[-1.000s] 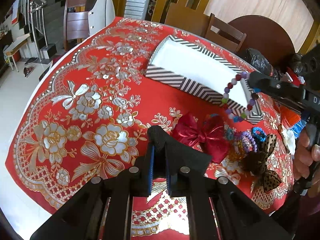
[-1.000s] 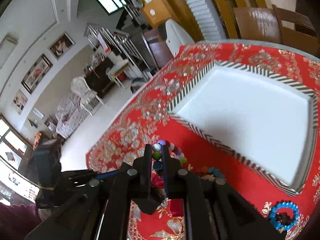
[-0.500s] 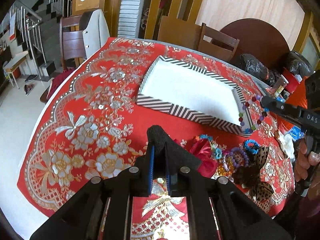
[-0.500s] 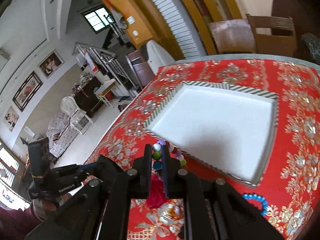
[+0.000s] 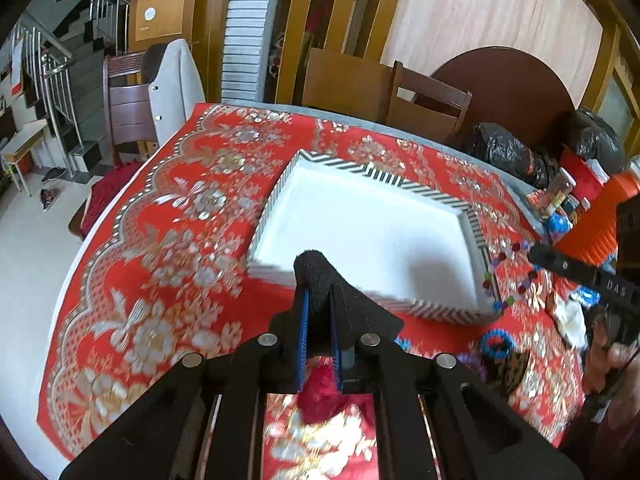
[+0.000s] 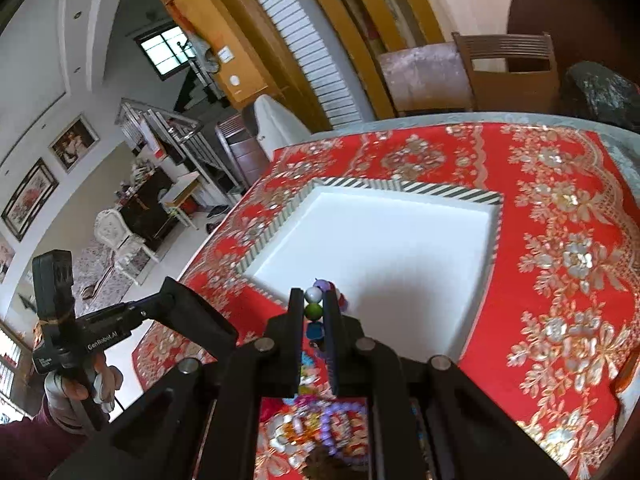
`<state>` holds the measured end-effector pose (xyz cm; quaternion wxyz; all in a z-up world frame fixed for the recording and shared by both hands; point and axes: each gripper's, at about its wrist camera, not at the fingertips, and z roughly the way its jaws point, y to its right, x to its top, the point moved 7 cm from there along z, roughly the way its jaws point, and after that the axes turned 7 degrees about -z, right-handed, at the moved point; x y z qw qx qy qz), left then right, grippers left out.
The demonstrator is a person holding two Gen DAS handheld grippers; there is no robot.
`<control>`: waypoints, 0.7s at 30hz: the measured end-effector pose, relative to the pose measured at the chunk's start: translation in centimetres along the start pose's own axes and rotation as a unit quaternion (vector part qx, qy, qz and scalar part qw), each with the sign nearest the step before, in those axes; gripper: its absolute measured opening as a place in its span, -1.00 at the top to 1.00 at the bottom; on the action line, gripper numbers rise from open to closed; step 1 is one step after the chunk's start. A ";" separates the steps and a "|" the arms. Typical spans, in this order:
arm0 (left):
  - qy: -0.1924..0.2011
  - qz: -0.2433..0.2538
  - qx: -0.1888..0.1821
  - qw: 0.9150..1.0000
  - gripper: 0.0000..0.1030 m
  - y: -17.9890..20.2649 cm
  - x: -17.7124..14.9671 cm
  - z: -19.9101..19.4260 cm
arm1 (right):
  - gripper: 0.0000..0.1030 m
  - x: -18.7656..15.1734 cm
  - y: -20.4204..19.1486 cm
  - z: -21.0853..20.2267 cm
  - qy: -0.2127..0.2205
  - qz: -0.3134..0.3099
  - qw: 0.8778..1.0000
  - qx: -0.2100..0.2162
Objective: Organize jewelry
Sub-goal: 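Place the black pouch in the tray with the left gripper while the right drops the bracelet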
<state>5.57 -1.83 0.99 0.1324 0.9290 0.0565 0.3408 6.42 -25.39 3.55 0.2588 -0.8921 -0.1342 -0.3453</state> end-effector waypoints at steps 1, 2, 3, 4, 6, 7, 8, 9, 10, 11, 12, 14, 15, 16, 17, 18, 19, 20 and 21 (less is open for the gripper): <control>0.000 -0.002 -0.002 1.000 0.63 0.3 0.7 0.6 | 0.82 0.2 0.4 0.0 0.002 0.004 1.000 -0.004; 0.001 -0.004 -0.003 1.000 0.63 0.5 1.3 1.2 | 0.82 0.6 0.9 0.1 0.003 0.007 1.000 -0.008; 0.001 -0.006 -0.004 1.000 0.63 0.7 1.6 1.6 | 0.82 0.9 1.5 0.2 0.004 0.011 1.000 -0.013; 0.000 -0.010 -0.007 1.000 0.63 1.0 2.3 2.4 | 0.82 1.1 2.0 0.4 0.004 0.013 1.000 -0.019; -0.003 -0.016 -0.011 1.000 0.63 1.4 3.2 3.6 | 0.82 1.4 2.8 0.8 0.001 0.017 0.999 -0.029; -0.005 -0.019 -0.013 1.000 0.63 1.6 3.5 4.3 | 0.82 1.6 3.3 1.1 -0.001 0.019 0.999 -0.034; -0.008 -0.021 -0.013 1.000 0.63 1.8 3.9 5.1 | 0.82 1.6 3.7 1.3 -0.004 0.020 0.999 -0.039; -0.010 -0.024 -0.013 1.000 0.63 1.9 4.0 5.8 | 0.82 1.6 4.1 1.7 -0.008 0.021 0.999 -0.045; -0.015 -0.027 -0.012 0.999 0.63 1.9 4.2 6.6 | 0.82 1.5 4.5 2.1 -0.012 0.024 0.998 -0.049; -0.018 -0.030 -0.010 0.999 0.63 2.0 4.4 7.5 | 0.82 1.4 5.1 2.6 -0.018 0.028 0.998 -0.055; -0.021 -0.032 -0.007 0.999 0.63 1.9 4.5 8.2 | 0.82 1.2 5.5 3.0 -0.022 0.031 0.997 -0.060; -0.034 -0.037 0.001 0.999 0.63 1.8 4.4 9.9 | 0.82 0.8 6.2 3.8 -0.030 0.037 0.997 -0.067; -0.042 -0.040 0.006 0.998 0.63 1.6 4.2 10.8 | 0.82 0.6 6.5 4.3 -0.035 0.041 0.996 -0.070; -0.049 -0.043 0.011 0.998 0.63 1.3 4.0 11.6 | 0.82 0.4 6.6 4.7 -0.039 0.042 0.996 -0.071; -0.054 -0.042 0.018 0.997 0.63 1.1 3.9 12.2 | 0.82 0.1 6.6 5.2 -0.044 0.043 0.995 -0.072; -0.059 -0.039 0.025 0.997 0.63 0.9 3.7 12.7 | 0.82 -0.1 6.7 5.9 -0.050 0.044 0.995 -0.073; -0.064 -0.039 0.032 0.997 0.63 0.6 3.4 13.3 | 0.82 -0.4 6.7 6.5 -0.056 0.044 0.995 -0.072; -0.069 -0.038 0.036 0.996 0.63 0.4 3.1 13.6 | 0.82 -0.7 6.5 7.2 -0.063 0.043 0.995 -0.070; -0.074 -0.038 0.039 0.996 0.63 0.2 2.8 13.9 | 0.82 -1.1 6.2 8.0 -0.073 0.040 0.994 -0.066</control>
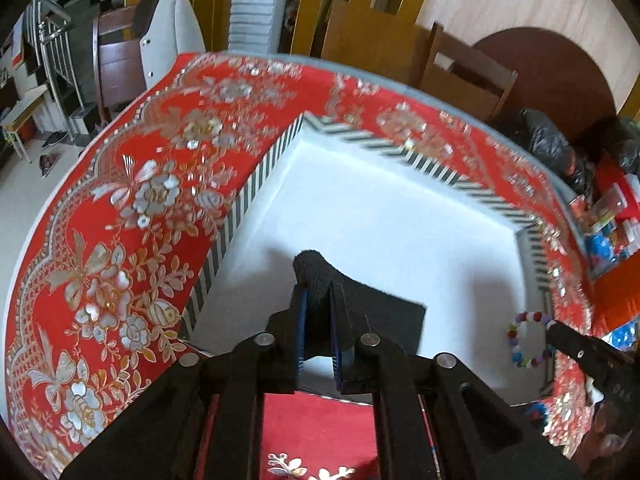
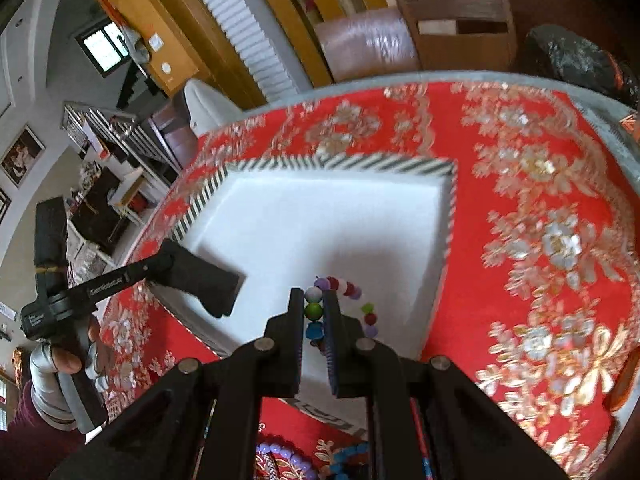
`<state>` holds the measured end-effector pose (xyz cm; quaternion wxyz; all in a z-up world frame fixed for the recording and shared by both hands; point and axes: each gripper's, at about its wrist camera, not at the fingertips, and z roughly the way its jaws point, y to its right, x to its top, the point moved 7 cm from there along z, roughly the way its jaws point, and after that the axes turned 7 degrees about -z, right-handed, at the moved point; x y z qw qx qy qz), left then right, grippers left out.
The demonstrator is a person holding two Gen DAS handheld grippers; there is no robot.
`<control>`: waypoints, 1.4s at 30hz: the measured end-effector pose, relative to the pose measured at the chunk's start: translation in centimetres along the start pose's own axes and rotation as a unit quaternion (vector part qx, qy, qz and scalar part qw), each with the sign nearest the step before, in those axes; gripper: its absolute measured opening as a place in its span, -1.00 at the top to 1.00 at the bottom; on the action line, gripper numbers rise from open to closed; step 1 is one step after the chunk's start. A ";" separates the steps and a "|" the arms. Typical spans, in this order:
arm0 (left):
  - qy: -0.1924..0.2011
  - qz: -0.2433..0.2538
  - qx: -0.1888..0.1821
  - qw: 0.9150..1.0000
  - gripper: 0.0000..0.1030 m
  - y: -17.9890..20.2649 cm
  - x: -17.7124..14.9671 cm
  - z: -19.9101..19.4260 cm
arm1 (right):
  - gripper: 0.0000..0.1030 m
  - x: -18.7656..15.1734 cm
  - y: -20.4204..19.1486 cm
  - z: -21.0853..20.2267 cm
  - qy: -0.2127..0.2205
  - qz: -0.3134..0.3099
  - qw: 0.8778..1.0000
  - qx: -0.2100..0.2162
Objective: Organize jewelry
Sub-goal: 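Place the black pouch in the tray with the left gripper while the right drops the bracelet, then grasp the red satin bow with the left gripper while the right grasps a rainbow bracelet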
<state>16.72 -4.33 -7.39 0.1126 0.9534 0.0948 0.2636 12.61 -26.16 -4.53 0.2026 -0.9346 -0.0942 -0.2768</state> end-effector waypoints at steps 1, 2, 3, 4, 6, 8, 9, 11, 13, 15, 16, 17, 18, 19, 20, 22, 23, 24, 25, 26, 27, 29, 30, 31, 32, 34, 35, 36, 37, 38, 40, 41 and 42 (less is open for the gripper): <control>-0.004 0.000 0.002 1.000 0.63 -0.2 -0.3 0.3 | 0.82 -0.3 -0.4 0.8 -0.009 -0.005 1.000 0.003; -0.008 -0.001 0.002 1.000 0.61 -0.4 -0.5 0.4 | 0.81 -0.7 -0.9 1.7 -0.024 -0.010 1.000 0.009; -0.011 -0.001 0.002 1.000 0.54 -0.6 -0.8 0.5 | 0.81 -1.2 -1.2 2.3 -0.038 -0.012 0.999 0.011; -0.013 -0.002 0.001 1.000 0.52 -0.7 -0.9 0.6 | 0.81 -1.5 -1.2 2.7 -0.046 -0.012 0.999 0.009; -0.017 -0.001 0.001 1.000 0.47 -0.9 -1.4 0.5 | 0.66 -2.1 -1.2 3.0 -0.052 -0.009 0.999 0.009; -0.017 0.005 0.002 1.000 0.40 -0.9 -1.9 0.4 | 0.37 -2.8 -1.0 3.0 -0.055 -0.008 0.998 0.003; -0.017 0.006 0.000 1.000 0.36 -0.9 -2.0 0.4 | 0.37 -3.2 -0.9 2.8 -0.056 -0.008 0.998 -0.002; -0.018 0.009 -0.004 1.000 0.33 -0.6 -2.4 0.2 | 0.37 -4.0 -0.5 2.6 -0.063 -0.007 0.998 -0.007; -0.021 0.013 -0.003 1.000 0.31 -0.4 -3.0 -0.1 | 0.37 -4.6 -0.2 2.2 -0.064 -0.011 0.998 -0.013; -0.021 0.019 -0.001 1.000 0.30 -0.1 -3.6 -0.4 | 0.37 -4.9 0.1 1.5 -0.057 -0.015 0.998 -0.017; -0.022 0.020 -0.001 1.000 0.30 0.0 -4.0 -0.6 | 0.37 -5.0 0.3 1.3 -0.058 -0.015 0.998 -0.017; -0.023 0.020 -0.003 1.000 0.30 0.1 -4.3 -0.8 | 0.37 -5.1 0.5 1.2 -0.060 -0.015 0.998 -0.016; -0.024 0.019 -0.005 1.000 0.30 0.2 -4.6 -0.9 | 0.37 -5.3 0.7 1.1 -0.063 -0.013 0.998 -0.018; -0.026 0.019 -0.007 0.999 0.30 0.2 -4.8 -1.1 | 0.37 -5.5 0.9 0.9 -0.065 -0.013 0.998 -0.018; -0.026 0.019 -0.008 0.999 0.30 0.3 -5.1 -1.3 | 0.37 -5.7 1.1 0.8 -0.068 -0.012 0.997 -0.017; -0.025 0.024 -0.008 0.999 0.29 0.5 -5.5 -1.7 | 0.37 -6.0 1.4 0.7 -0.072 -0.011 0.997 -0.021; -0.025 0.026 -0.007 0.999 0.29 0.5 -5.6 -1.7 | 0.37 -6.1 1.5 0.5 -0.071 -0.012 0.997 -0.022; -0.022 0.028 -0.005 0.999 0.29 0.6 -5.7 -1.9 | 0.37 -6.1 1.6 0.3 -0.072 -0.013 0.997 -0.025; -0.019 0.031 -0.003 0.999 0.29 0.6 -5.8 -2.1 | 0.37 -6.2 1.6 0.2 -0.072 -0.012 0.997 -0.027; -0.015 0.034 0.000 0.999 0.29 0.7 -5.9 -2.3 | 0.36 -6.2 1.6 0.1 -0.071 -0.011 0.997 -0.027; -0.012 0.036 0.003 0.999 0.29 0.8 -5.9 -2.6 | 0.36 -6.2 1.5 -0.2 -0.067 -0.009 0.997 -0.025; 0.002 0.044 0.008 0.999 0.28 1.0 -5.8 -3.5 | 0.36 -6.0 1.2 -0.9 -0.051 -0.005 0.998 -0.026; 0.009 0.047 0.010 0.999 0.28 1.0 -5.8 -3.9 | 0.36 -5.8 0.9 -1.5 -0.039 -0.005 0.999 -0.027; 0.014 0.049 0.011 0.999 0.28 1.0 -5.8 -4.3 | 0.34 -5.6 0.6 -1.9 -0.032 -0.007 0.999 -0.027; 0.023 0.051 0.011 0.998 0.28 1.1 -5.8 -5.0 | 0.25 -5.4 0.2 -2.6 -0.020 -0.009 0.999 -0.028; 0.035 0.051 0.013 0.998 0.28 1.2 -5.7 -5.8 | 0.10 -5.2 -0.3 -3.7 -0.002 -0.012 0.999 -0.031; 0.041 0.051 0.012 0.998 0.28 1.3 -5.8 -6.4 | 0.06 -5.2 -0.7 -4.4 0.010 -0.014 0.999 -0.032; 0.044 0.051 0.011 0.998 0.28 1.3 -6.0 -6.8 | 0.06 -5.1 -1.0 -5.0 0.017 -0.015 0.999 -0.034; 0.047 0.051 0.010 0.998 0.28 1.3 -6.2 -7.2 | 0.05 -5.2 -1.3 -5.6 0.025 -0.016 0.999 -0.037; 0.049 0.052 0.011 0.997 0.28 1.3 -6.4 -7.6 | 0.04 -5.2 -1.5 -6.0 0.030 -0.016 0.999 -0.039; 0.055 0.055 0.012 0.997 0.28 1.3 -7.0 -8.3 | 0.02 -5.3 -2.1 -7.0 0.043 -0.021 0.998 -0.044; 0.058 0.058 0.013 0.997 0.28 1.4 -7.3 -8.6 | -0.03 -5.5 -2.3 -7.5 0.049 -0.024 0.997 -0.051; 0.061 0.059 0.014 0.996 0.28 1.5 -7.6 -8.8 | -0.06 -5.7 -2.5 -8.0 0.055 -0.029 0.996 -0.060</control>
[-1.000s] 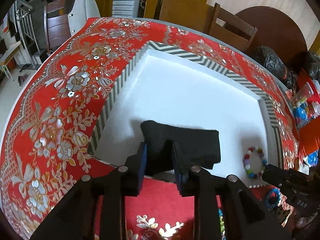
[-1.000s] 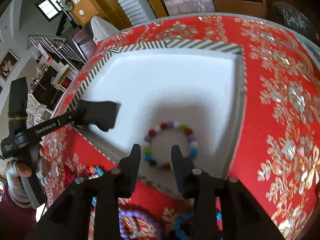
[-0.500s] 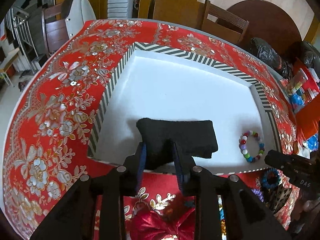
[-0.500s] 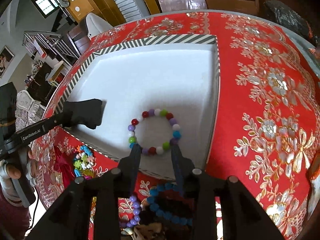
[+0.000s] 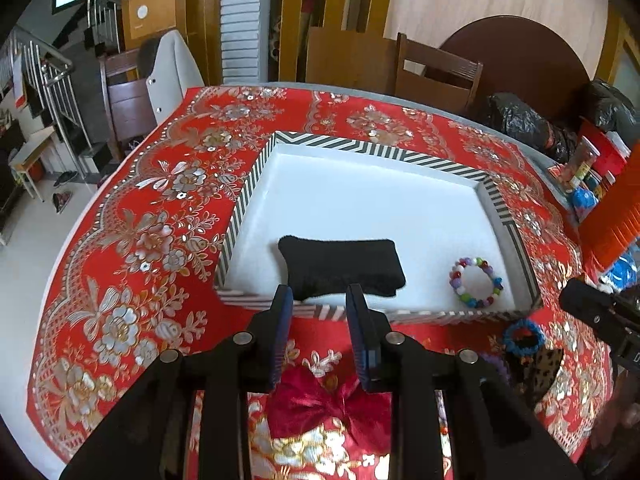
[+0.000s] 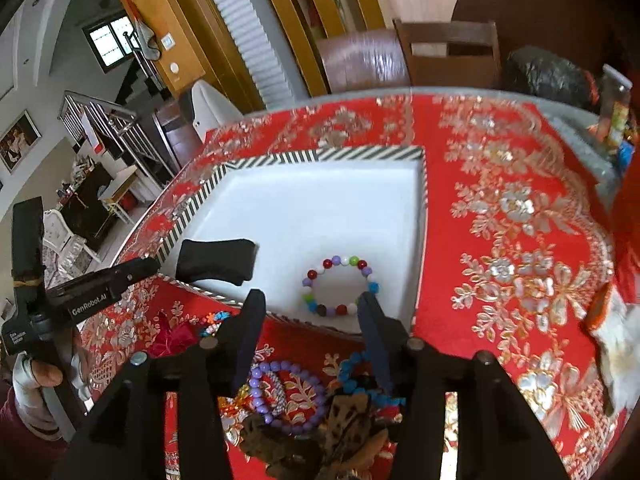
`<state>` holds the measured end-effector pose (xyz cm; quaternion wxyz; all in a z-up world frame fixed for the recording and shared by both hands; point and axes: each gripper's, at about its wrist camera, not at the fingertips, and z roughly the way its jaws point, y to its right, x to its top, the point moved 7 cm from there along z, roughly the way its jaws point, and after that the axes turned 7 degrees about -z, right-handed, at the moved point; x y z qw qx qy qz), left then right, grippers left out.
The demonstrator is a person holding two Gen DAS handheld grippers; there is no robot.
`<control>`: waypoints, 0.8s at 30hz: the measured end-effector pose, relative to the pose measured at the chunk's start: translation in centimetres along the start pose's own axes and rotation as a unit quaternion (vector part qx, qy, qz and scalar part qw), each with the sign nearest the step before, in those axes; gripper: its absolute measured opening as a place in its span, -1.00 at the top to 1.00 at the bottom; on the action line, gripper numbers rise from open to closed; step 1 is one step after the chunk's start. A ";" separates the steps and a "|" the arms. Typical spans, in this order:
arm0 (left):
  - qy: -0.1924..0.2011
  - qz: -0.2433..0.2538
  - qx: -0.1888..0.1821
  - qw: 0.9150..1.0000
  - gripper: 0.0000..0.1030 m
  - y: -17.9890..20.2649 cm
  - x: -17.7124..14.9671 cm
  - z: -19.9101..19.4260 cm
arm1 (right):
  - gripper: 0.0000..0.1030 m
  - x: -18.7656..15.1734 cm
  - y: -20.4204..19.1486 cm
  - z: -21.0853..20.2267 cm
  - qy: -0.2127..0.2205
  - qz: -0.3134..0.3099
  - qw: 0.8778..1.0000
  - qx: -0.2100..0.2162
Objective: Organize jewelry
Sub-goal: 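Grasp the red satin bow with the left gripper while the right grasps a rainbow bracelet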
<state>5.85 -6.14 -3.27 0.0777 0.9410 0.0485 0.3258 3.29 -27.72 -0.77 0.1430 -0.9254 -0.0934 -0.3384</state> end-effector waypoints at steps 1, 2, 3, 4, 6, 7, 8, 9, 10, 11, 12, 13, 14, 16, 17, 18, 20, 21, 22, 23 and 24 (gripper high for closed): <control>0.002 0.001 0.001 1.000 0.28 0.0 -0.2 -0.3 | -0.12 -0.2 -0.2 -0.5 0.005 -0.005 1.000 -0.008; 0.004 0.003 0.001 1.000 0.28 0.1 -0.6 -0.7 | -0.16 -0.4 -0.3 -1.0 0.009 -0.008 1.000 -0.015; 0.007 0.006 0.003 1.000 0.28 0.2 -0.9 -1.0 | -0.18 -0.6 -0.5 -1.3 0.011 -0.010 1.000 -0.021; 0.011 0.010 0.006 1.000 0.28 0.3 -1.2 -1.3 | -0.18 -0.8 -0.6 -1.6 0.011 -0.012 1.000 -0.025; 0.014 0.018 0.009 1.000 0.28 0.5 -1.5 -1.8 | -0.18 -1.3 -0.9 -2.1 0.010 -0.021 0.999 -0.029; 0.014 0.020 0.008 1.000 0.28 0.5 -1.8 -1.9 | -0.18 -1.5 -1.0 -2.3 0.010 -0.023 0.999 -0.032; 0.011 0.018 0.004 1.000 0.28 0.4 -2.0 -2.2 | -0.19 -1.7 -1.1 -2.5 0.011 -0.024 0.999 -0.035; 0.009 0.015 0.001 1.000 0.28 0.4 -2.1 -2.3 | -0.19 -1.9 -1.2 -2.8 0.011 -0.027 0.999 -0.037; 0.006 0.009 -0.005 1.000 0.28 0.2 -2.3 -2.5 | -0.19 -2.1 -1.2 -2.9 0.011 -0.029 0.999 -0.038; 0.004 0.004 -0.010 1.000 0.28 -0.1 -2.4 -2.7 | -0.19 -2.3 -1.2 -3.2 0.011 -0.029 0.999 -0.038; 0.002 -0.001 -0.015 1.000 0.28 -0.3 -2.5 -2.9 | -0.19 -2.5 -1.2 -3.3 0.011 -0.029 0.999 -0.038; -0.001 -0.005 -0.020 1.000 0.28 -0.6 -2.6 -3.1 | -0.19 -2.6 -1.2 -3.5 0.011 -0.028 0.999 -0.037; -0.005 -0.011 -0.025 1.000 0.28 -1.0 -2.7 -3.3 | -0.19 -2.8 -1.2 -3.8 0.011 -0.026 0.999 -0.036; -0.014 -0.017 -0.032 0.999 0.28 -1.5 -3.0 -3.5 | -0.21 -3.1 -1.1 -4.0 0.010 -0.025 0.999 -0.034; -0.017 -0.019 -0.036 0.999 0.28 -1.8 -3.3 -3.6 | -0.21 -3.2 -1.0 -4.2 0.010 -0.024 0.999 -0.033; -0.021 -0.018 -0.038 0.999 0.28 -2.0 -3.5 -3.7 | -0.21 -3.3 -0.9 -4.2 0.011 -0.022 0.999 -0.031; -0.026 -0.017 -0.039 0.999 0.28 -2.2 -4.0 -3.7 | -0.21 -3.4 -0.8 -4.3 0.009 -0.019 0.999 -0.028; -0.029 -0.016 -0.043 0.999 0.28 -2.2 -4.3 -3.6 | -0.21 -3.4 -0.7 -4.3 0.007 -0.017 0.999 -0.028; -0.032 -0.015 -0.046 0.998 0.28 -2.2 -4.5 -3.5 | -0.21 -3.4 -0.6 -4.2 0.004 -0.016 0.999 -0.027; -0.037 -0.013 -0.049 0.998 0.27 -2.3 -4.9 -3.3 | -0.21 -3.5 -0.5 -4.2 0.001 -0.015 1.000 -0.025; -0.042 -0.010 -0.051 0.998 0.26 -2.3 -5.2 -3.0 | -0.21 -3.6 -0.4 -4.2 -0.001 -0.014 1.000 -0.023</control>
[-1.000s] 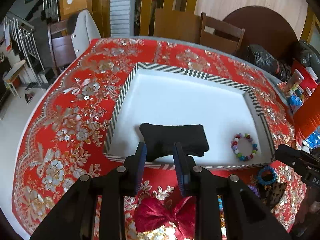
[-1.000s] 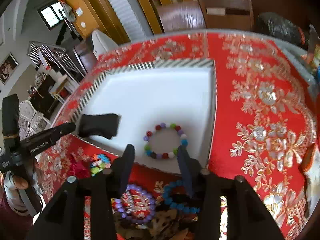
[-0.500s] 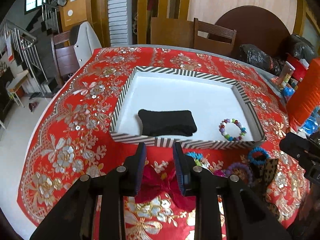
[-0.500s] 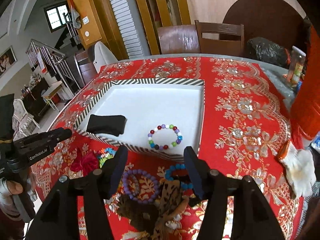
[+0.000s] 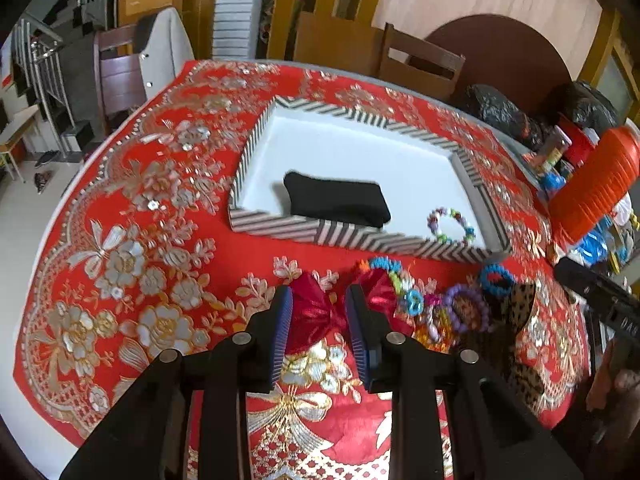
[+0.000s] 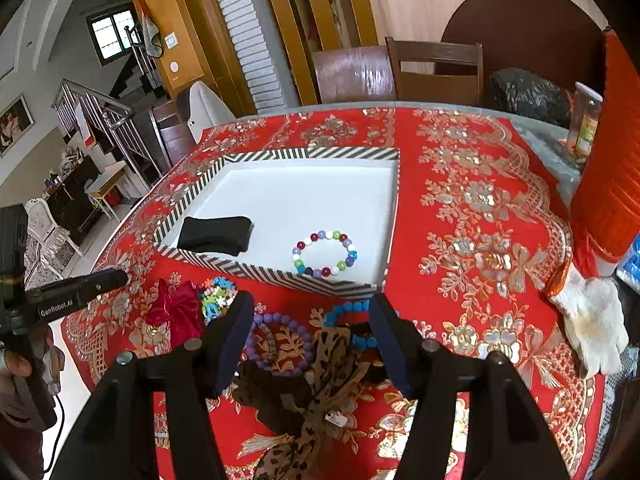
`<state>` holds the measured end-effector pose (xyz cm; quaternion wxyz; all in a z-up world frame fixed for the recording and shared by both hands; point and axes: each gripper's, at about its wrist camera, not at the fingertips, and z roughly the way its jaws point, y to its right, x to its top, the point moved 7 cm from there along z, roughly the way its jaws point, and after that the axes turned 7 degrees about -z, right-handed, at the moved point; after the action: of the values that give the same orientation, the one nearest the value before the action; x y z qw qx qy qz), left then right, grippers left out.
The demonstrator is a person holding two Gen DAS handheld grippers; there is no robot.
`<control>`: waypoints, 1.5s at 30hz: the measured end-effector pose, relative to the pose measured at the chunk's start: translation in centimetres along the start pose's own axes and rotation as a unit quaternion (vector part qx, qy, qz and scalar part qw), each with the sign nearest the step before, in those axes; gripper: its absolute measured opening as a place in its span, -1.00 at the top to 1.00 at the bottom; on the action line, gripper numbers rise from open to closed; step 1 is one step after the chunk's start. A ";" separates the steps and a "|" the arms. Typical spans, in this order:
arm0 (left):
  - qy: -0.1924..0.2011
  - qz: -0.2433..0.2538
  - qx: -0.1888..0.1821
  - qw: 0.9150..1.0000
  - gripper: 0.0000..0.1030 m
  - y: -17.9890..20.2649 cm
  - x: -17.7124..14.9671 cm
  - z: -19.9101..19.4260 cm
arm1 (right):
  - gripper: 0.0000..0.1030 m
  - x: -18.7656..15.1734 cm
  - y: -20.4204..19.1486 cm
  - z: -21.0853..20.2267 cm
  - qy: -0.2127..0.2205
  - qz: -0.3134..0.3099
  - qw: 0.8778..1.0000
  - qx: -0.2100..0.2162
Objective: Organize jewelry
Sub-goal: 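Grasp the red satin bow with the left gripper while the right grasps a rainbow bracelet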
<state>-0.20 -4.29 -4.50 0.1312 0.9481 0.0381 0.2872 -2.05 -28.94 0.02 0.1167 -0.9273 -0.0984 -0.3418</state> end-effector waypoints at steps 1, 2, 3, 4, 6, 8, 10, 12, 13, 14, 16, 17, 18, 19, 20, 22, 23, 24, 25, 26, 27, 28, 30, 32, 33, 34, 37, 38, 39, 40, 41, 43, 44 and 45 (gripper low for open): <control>-0.005 0.001 -0.002 1.000 0.25 -0.1 -0.2 0.2 | -0.21 -0.1 0.1 0.0 0.000 0.001 1.000 0.000; -0.012 0.001 -0.005 1.000 0.25 -0.1 -0.5 0.6 | -0.21 -0.1 0.1 -0.1 0.000 0.003 1.000 -0.001; -0.016 0.002 -0.007 1.000 0.25 -0.1 -0.7 0.9 | -0.21 -0.2 0.3 -0.2 0.001 0.003 1.000 -0.003; -0.020 0.004 -0.011 1.000 0.25 0.0 -0.8 1.1 | -0.21 -0.3 0.3 -0.2 0.001 0.004 1.000 -0.004; -0.021 0.011 -0.019 1.000 0.25 0.2 -0.9 1.1 | -0.21 -0.4 0.3 -0.2 -0.001 0.009 1.000 0.004; -0.022 0.028 -0.027 0.999 0.20 0.8 -1.0 1.2 | -0.21 -0.3 -0.2 -0.2 0.000 0.008 1.000 0.019; -0.027 0.047 -0.042 0.998 0.16 1.3 -1.2 1.4 | -0.21 -0.2 -0.7 0.0 -0.001 0.000 1.000 0.019; -0.030 0.062 -0.045 0.997 0.15 1.6 -1.3 1.6 | -0.21 -0.3 -1.2 0.2 -0.005 -0.009 1.000 0.019; -0.030 0.075 -0.044 0.996 0.15 1.8 -1.5 1.8 | -0.21 -0.4 -1.4 0.4 -0.008 -0.011 1.000 0.019; -0.030 0.084 -0.043 0.995 0.14 1.9 -1.5 1.9 | -0.21 -0.5 -1.5 0.5 -0.010 -0.012 1.000 0.020; -0.034 0.111 -0.043 0.992 0.14 2.3 -1.7 2.4 | -0.21 -0.5 -1.7 0.7 -0.013 -0.011 1.000 0.025; -0.036 0.126 -0.041 0.991 0.14 2.5 -1.8 2.6 | -0.21 -0.6 -1.9 0.8 -0.014 -0.012 0.999 0.028; -0.039 0.140 -0.043 0.988 0.14 2.7 -1.9 2.8 | -0.21 -0.6 -2.0 0.9 -0.014 -0.012 0.999 0.030; -0.043 0.152 -0.046 0.986 0.14 2.8 -2.1 3.0 | -0.21 -0.6 -2.2 0.9 -0.015 -0.014 0.999 0.033; -0.048 0.165 -0.047 0.984 0.14 2.9 -2.2 3.2 | -0.21 -0.6 -2.4 1.0 -0.016 -0.016 0.999 0.035; -0.052 0.183 -0.047 0.981 0.14 3.0 -2.1 3.6 | -0.21 -0.6 -2.8 1.2 -0.020 -0.022 0.999 0.038; -0.054 0.194 -0.047 0.978 0.14 3.0 -2.0 3.8 | -0.22 -0.6 -3.0 1.3 -0.021 -0.025 0.999 0.039; -0.056 0.202 -0.048 0.976 0.14 3.0 -1.9 4.1 | -0.22 -0.5 -3.3 1.4 -0.023 -0.030 0.999 0.039; -0.060 0.208 -0.051 0.975 0.14 3.0 -1.8 4.3 | -0.22 -0.5 -3.5 1.6 -0.024 -0.035 0.998 0.039; -0.064 0.215 -0.056 0.973 0.14 3.1 -1.8 4.5 | -0.21 -0.5 -3.7 1.8 -0.027 -0.039 0.998 0.039; -0.067 0.221 -0.060 0.971 0.14 3.1 -1.7 4.7 | -0.21 -0.6 -3.9 2.1 -0.030 -0.043 0.998 0.041; -0.069 0.226 -0.063 0.970 0.14 3.2 -1.7 4.9 | -0.21 -0.6 -4.1 2.3 -0.032 -0.047 0.998 0.042; -0.076 0.233 -0.070 0.967 0.14 3.1 -1.6 5.4 | -0.21 -0.6 -4.7 3.0 -0.040 -0.062 0.996 0.043; -0.084 0.232 -0.078 0.966 0.14 3.0 -1.6 6.0 | -0.21 -0.7 -5.6 3.8 -0.049 -0.090 0.994 0.046; -0.087 0.232 -0.080 0.965 0.14 2.9 -1.6 6.1 | -0.20 -0.8 -6.1 4.2 -0.052 -0.104 0.992 0.047; -0.089 0.233 -0.083 0.965 0.14 2.8 -1.7 6.3 | -0.16 -0.8 -6.5 4.7 -0.056 -0.119 0.990 0.047; -0.095 0.236 -0.091 0.963 0.09 2.8 -2.1 6.6 | 0.01 -1.1 -7.6 6.4 -0.073 -0.149 0.985 0.054; -0.098 0.239 -0.094 0.962 -0.02 2.8 -2.2 6.8 | 0.04 -1.2 -7.9 7.2 -0.082 -0.157 0.982 0.058; -0.103 0.242 -0.097 0.960 -0.14 2.9 -2.3 7.0 | 0.05 -1.3 -8.1 7.8 -0.087 -0.163 0.981 0.059; -0.103 0.247 -0.100 0.958 -0.15 3.0 -2.4 7.1 | 0.06 -1.4 -8.2 8.4 -0.095 -0.167 0.979 0.062; -0.102 0.251 -0.102 0.957 -0.17 3.0 -2.5 7.1 | 0.11 -1.5 -8.4 9.2 -0.105 -0.171 0.977 0.066; -0.106 0.251 -0.108 0.956 -0.24 3.2 -2.6 7.1 | 0.22 -1.7 -8.7 10.2 -0.116 -0.173 0.975 0.076; -0.107 0.249 -0.112 0.956 -0.31 3.2 -2.6 7.1 | 0.26 -1.7 -8.7 10.7 -0.120 -0.174 0.974 0.080; -0.108 0.248 -0.116 0.956 -0.35 3.3 -2.7 7.1 | 0.26 -1.7 -8.7 10.9 -0.118 -0.177 0.974 0.079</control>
<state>1.50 -9.47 -10.75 0.1678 0.9313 -0.2464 0.2095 1.07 -17.70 -7.87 0.1149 -0.9166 -0.3011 -0.2366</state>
